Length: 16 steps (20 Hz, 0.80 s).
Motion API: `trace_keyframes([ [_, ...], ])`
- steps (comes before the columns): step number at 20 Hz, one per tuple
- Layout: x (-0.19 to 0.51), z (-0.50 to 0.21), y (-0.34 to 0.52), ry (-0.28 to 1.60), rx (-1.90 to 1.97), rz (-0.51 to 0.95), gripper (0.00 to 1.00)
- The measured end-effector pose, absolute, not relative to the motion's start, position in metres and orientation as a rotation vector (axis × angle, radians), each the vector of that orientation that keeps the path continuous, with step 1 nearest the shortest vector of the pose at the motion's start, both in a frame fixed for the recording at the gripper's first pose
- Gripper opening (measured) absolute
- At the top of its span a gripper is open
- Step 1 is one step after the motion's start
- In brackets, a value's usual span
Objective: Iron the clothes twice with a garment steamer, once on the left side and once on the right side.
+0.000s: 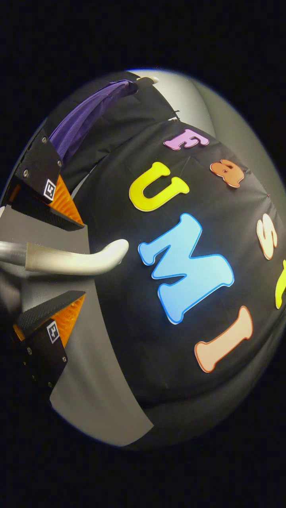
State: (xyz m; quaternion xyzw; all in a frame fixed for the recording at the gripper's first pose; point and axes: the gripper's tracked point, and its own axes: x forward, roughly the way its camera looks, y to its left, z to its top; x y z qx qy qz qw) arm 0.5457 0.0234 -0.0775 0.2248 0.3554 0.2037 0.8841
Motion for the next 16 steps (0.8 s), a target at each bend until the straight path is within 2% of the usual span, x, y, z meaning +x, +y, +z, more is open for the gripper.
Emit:
trace_keyframes([
  [3, 0.545, -0.092, 0.032, 0.821, 0.543, 0.456, 0.93],
  [11, 0.547, -0.115, 0.037, 0.958, 0.835, 0.477, 0.75],
  [13, 0.543, -0.113, 0.038, 0.977, 0.904, 0.501, 0.67],
  [16, 0.543, -0.113, 0.047, 0.984, 0.962, 0.517, 0.45],
])
